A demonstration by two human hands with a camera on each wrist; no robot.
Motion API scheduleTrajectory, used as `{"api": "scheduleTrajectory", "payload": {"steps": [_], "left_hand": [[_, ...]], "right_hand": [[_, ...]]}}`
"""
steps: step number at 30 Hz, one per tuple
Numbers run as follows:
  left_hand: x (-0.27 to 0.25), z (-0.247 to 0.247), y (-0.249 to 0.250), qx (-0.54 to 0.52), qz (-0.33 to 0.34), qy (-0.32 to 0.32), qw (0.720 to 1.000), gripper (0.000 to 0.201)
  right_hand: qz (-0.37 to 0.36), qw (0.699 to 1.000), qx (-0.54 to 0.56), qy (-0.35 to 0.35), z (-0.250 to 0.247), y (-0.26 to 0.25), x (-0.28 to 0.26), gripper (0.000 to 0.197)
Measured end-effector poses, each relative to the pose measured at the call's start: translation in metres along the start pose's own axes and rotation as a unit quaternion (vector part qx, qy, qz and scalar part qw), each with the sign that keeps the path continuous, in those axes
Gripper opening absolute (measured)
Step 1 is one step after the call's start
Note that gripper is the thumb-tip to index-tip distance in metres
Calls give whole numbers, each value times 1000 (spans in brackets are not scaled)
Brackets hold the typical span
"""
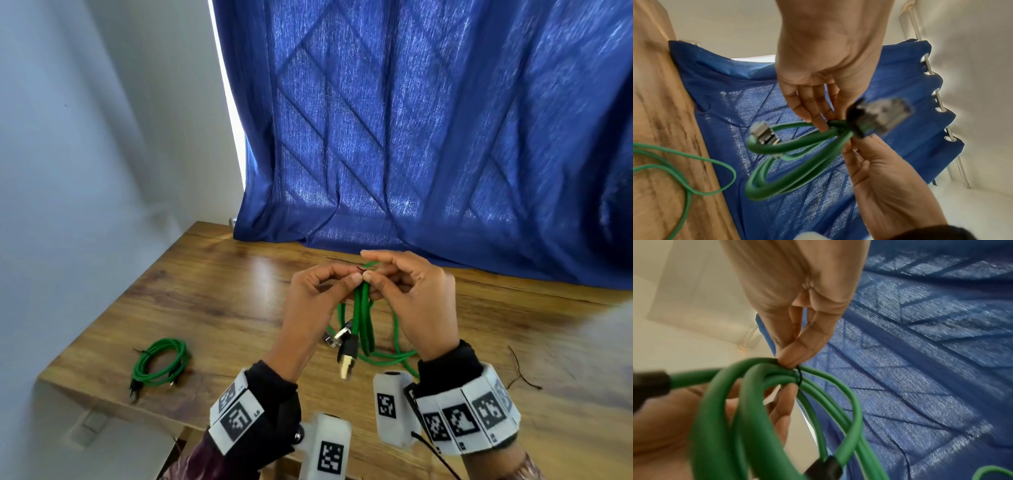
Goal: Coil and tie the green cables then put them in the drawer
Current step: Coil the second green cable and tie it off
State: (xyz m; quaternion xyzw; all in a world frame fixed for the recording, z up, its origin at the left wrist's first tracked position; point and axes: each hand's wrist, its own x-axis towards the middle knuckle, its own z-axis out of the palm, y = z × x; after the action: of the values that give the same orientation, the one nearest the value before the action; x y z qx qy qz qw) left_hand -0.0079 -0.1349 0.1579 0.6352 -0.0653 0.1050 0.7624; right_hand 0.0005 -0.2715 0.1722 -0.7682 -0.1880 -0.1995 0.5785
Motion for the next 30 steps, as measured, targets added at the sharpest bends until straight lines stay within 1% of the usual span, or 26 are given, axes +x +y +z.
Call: {"api": "scheduleTrajectory", "payload": {"steps": [3,5,7,8,9,10,11,14,17,22,26,28,30], "left_hand": [[0,0,1,51,-2,-8,999,15],[-2,-1,2,59,-10,-28,998,21],[-3,-2,5,68,-19,-64,995,23],[-2,-2,5,88,-15,-84,992,22],[-1,-2,4,120,-3,-96,988,25],[0,-2,1,150,8,-96,984,29],[1,-2,-1,165,15,-84,983,31],[3,0,-4,155,33,-49,986,30],[5,-2,-5,144,29,-58,987,22],[10,-7,-11,123,-7,-77,989,15],[11,-9,-9,112,-23,-86,990,28],[10,-9,-7,112,-27,-87,989,29],[10,-9,-4,103,-31,-85,991,28]], "right_hand": [[-17,997,-66,-24,-1,1,2,23],[-3,996,-87,-27,-2,2,4,20],[21,996,-88,-25,-3,3,6,18],[31,996,-86,-23,-4,2,6,16],[42,996,-77,-21,-4,1,7,15],[55,997,-60,-19,-3,0,7,13],[68,997,-40,-17,-3,-2,7,12],[89,996,-20,-19,-3,-3,8,9],[114,993,1,-32,-7,0,10,7],[110,991,-52,-58,-13,6,13,8],[143,988,-4,-53,-15,10,16,5],[131,990,-21,-48,-13,9,15,6],[104,993,-56,-29,-9,8,12,8]]}}
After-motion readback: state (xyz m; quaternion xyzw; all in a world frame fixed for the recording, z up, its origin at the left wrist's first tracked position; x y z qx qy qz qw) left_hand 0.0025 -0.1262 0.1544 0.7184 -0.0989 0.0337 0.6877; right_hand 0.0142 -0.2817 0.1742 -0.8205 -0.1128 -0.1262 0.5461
